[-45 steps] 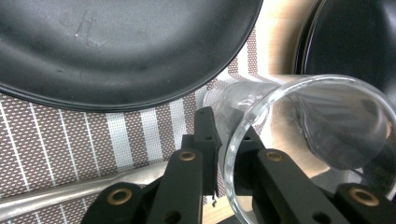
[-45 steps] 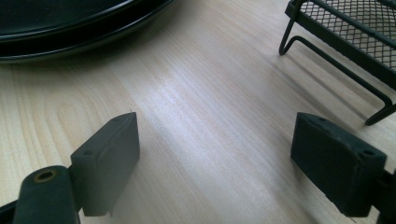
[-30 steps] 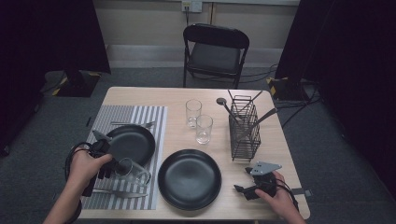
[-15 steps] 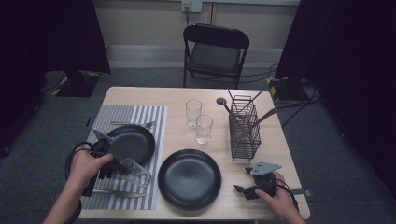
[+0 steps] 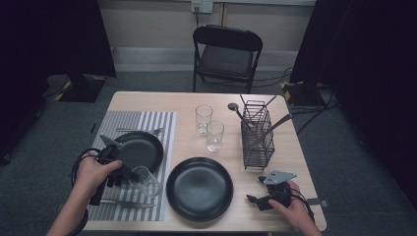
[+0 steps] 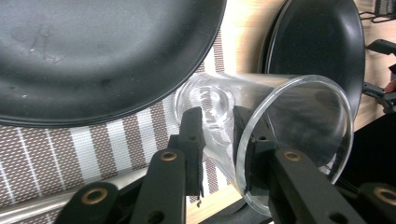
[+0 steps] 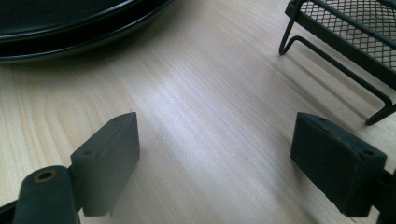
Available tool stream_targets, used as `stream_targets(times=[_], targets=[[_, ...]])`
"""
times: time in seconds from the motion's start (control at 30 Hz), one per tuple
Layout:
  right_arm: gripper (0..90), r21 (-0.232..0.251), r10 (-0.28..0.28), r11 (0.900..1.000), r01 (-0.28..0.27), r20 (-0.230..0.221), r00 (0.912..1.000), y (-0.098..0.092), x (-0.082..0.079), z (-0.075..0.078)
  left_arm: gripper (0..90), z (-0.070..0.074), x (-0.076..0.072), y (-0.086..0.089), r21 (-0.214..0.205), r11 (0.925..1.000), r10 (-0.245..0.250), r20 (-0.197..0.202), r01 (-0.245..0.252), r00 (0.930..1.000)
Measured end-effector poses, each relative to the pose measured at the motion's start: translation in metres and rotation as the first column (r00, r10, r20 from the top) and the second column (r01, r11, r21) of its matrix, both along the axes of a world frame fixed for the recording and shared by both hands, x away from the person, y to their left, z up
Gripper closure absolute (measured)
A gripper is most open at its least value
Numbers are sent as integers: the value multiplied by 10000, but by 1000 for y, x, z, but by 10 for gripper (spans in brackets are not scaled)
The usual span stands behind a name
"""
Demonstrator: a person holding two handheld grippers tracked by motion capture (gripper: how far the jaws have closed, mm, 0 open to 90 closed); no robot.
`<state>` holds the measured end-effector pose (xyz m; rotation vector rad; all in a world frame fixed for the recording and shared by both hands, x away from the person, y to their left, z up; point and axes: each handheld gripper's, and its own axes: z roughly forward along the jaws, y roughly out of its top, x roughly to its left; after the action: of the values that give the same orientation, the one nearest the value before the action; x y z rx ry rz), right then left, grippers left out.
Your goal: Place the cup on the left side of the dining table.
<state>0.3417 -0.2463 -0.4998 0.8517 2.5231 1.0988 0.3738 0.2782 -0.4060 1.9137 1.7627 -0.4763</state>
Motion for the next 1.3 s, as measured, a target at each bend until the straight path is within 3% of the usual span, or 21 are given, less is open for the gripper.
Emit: stream_targets(times=[0.03, 0.2, 0.23, 0.33, 0.5, 0.53, 0.63, 0.67, 0.8, 0.9, 1.03, 1.3], targets=[[146, -1, 0, 10000, 0, 0, 10000, 0, 0, 0, 721, 0, 0, -3, -41, 9996, 288, 25, -288, 9996], [146, -1, 1, 10000, -1, 4, 10000, 0, 0, 0, 695, -1, 0, -4, -189, 9997, 164, -90, -166, 9998], [146, -2, 1, 10000, -1, 1, 10000, 0, 0, 0, 693, -1, 0, -5, -108, 9993, 361, -78, -362, 9993], [146, 0, 1, 10000, -1, 1, 10000, 0, 0, 0, 689, -1, 1, -5, -50, 9999, 121, -23, -121, 9999], [146, 1, 2, 10000, -2, 0, 10000, 0, 0, 0, 661, -1, 1, -7, -174, 9996, 201, -17, -201, 9998], [146, -1, 7, 10000, -7, 5, 10000, 0, 0, 0, 657, -1, 2, -6, -177, 9998, -36, -26, 36, 10000], [146, 0, 7, 10000, -7, 6, 10000, 0, 0, 0, 635, 0, 1, -10, -175, 9994, 294, 32, -293, 9996], [146, -1, 6, 10000, -6, 5, 10000, 0, 0, 0, 622, 0, 1, -8, -126, 9999, -35, -58, 35, 10000], [146, -1, 8, 10000, -8, 3, 10000, 0, 0, 0, 598, 2, 1, -11, -243, 9997, 18, 13, -18, 10000], [146, 0, 2, 10000, -2, 0, 10000, 0, 0, 0, 588, 4, 2, -11, -252, 9993, -267, 48, 269, 9996], [146, -1, 7, 10000, -7, 5, 10000, 0, 0, 0, 573, 5, 2, -12, -40, 9999, -154, 97, 155, 9998], [146, 1, 8, 10000, -8, 5, 10000, 0, 0, 0, 512, 7, 5, -8, -94, 9998, -176, 101, 177, 9998]])
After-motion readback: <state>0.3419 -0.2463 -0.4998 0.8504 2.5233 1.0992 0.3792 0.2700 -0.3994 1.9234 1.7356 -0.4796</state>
